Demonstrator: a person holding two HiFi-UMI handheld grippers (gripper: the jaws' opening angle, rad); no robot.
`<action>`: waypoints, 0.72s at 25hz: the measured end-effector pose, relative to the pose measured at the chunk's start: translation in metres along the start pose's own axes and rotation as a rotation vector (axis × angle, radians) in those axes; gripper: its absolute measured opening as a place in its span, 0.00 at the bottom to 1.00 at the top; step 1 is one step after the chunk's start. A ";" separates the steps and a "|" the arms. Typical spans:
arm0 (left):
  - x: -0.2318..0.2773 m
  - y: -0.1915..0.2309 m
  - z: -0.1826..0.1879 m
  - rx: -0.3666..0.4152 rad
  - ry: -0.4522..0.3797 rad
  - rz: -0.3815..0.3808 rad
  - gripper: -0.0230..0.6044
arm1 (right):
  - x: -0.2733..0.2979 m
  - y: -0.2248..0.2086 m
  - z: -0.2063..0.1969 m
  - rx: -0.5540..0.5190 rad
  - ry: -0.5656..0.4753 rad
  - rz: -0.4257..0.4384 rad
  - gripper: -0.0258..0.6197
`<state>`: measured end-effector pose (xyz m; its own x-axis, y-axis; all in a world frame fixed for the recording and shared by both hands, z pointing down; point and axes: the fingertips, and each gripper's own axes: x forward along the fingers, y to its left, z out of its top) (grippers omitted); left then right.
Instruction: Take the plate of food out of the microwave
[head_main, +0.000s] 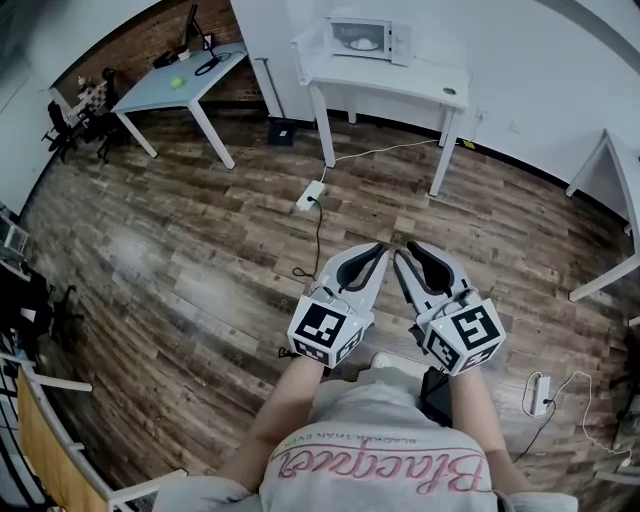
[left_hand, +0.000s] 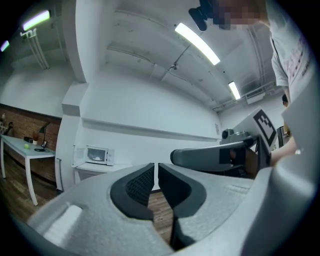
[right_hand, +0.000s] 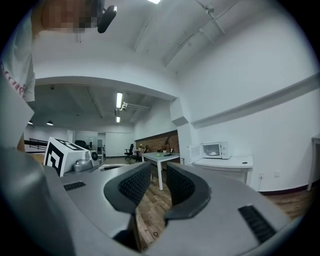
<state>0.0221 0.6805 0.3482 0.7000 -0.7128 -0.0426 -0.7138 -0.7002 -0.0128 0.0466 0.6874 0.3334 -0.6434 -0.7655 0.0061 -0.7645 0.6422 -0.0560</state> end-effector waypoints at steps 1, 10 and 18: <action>0.007 0.001 -0.001 -0.005 0.008 0.000 0.05 | 0.001 -0.006 0.002 0.005 -0.003 0.009 0.18; 0.041 0.014 -0.008 -0.045 0.002 0.083 0.05 | 0.005 -0.046 -0.006 -0.054 0.018 -0.004 0.09; 0.064 0.022 -0.007 -0.099 -0.033 0.085 0.05 | 0.013 -0.061 -0.005 -0.037 -0.018 0.028 0.08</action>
<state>0.0516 0.6190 0.3522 0.6345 -0.7695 -0.0726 -0.7641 -0.6386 0.0913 0.0845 0.6384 0.3414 -0.6637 -0.7479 -0.0134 -0.7477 0.6638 -0.0193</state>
